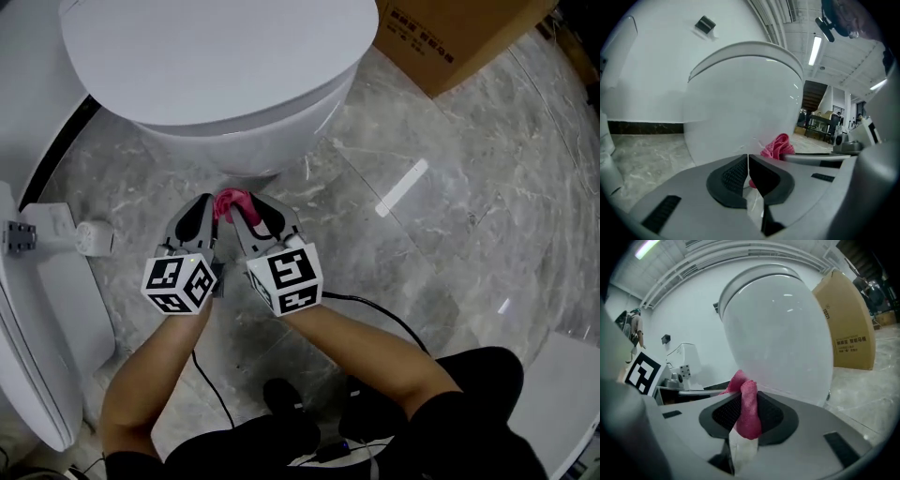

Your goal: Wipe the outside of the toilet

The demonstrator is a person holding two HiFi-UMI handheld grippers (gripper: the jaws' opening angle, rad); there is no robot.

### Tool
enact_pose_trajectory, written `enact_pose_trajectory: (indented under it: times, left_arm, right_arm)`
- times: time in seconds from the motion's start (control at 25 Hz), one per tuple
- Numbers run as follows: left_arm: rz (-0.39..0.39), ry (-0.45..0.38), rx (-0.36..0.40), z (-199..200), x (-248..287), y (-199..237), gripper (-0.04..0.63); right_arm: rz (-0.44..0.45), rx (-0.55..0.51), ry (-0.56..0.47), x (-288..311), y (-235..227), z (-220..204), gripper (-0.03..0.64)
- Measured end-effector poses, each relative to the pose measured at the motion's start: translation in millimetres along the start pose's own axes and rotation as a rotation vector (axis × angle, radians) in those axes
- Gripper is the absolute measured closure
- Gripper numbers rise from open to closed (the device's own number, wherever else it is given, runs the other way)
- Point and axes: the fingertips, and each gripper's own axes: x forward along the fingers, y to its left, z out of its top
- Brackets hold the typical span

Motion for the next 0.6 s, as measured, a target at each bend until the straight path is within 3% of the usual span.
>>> enact_pose_trajectory:
  times: [0.2, 0.6]
  left_arm:
    - [0.051, -0.032, 0.017, 5, -14, 34, 0.581]
    - [-0.006, -0.020, 0.104, -2, -9, 21, 0.581]
  right_arm:
    - [-0.033, -0.027, -0.061, 35, 24, 1, 0.499]
    - [-0.176, 0.097, -0.024, 57, -10, -22, 0.499]
